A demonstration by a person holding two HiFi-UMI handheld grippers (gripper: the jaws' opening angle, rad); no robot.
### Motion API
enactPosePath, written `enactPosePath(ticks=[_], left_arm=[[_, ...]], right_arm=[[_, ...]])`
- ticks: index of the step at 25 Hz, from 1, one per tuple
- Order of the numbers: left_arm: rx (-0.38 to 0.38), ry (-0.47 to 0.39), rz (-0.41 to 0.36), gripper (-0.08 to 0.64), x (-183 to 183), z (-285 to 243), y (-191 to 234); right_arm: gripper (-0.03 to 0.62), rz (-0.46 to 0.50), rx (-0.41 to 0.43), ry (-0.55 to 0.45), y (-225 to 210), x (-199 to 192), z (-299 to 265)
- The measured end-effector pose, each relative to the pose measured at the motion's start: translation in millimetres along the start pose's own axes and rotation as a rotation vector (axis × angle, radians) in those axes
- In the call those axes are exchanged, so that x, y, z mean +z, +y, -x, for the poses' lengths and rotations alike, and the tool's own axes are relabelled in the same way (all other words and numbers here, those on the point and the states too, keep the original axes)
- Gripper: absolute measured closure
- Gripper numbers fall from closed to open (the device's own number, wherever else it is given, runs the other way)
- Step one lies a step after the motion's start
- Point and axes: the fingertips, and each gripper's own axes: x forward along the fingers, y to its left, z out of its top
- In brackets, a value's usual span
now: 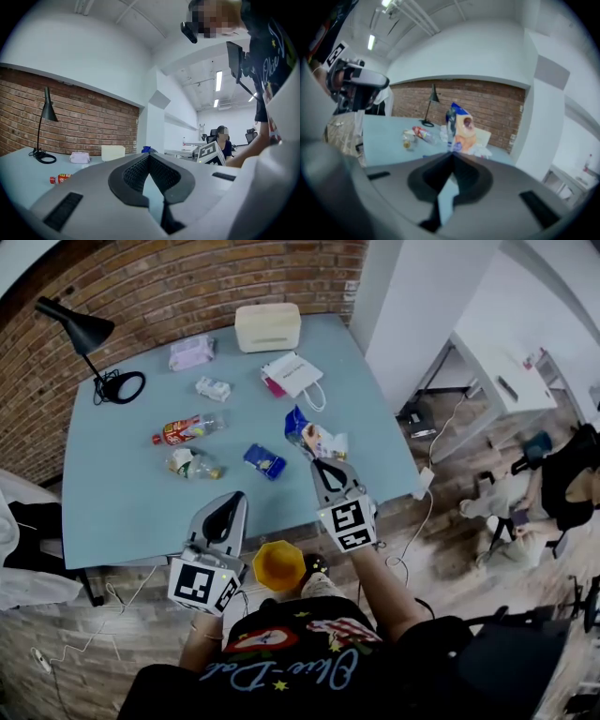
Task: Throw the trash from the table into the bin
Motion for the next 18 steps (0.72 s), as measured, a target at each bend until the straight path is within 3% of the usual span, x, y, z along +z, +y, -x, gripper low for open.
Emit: enactPosePath(ticks=[18], left_arm=[[-0.123,-0.004,-0.027,0.552,-1,64,-33]], right_arm=[[0.586,-0.032,-0.033,-0.118,69,45,86]])
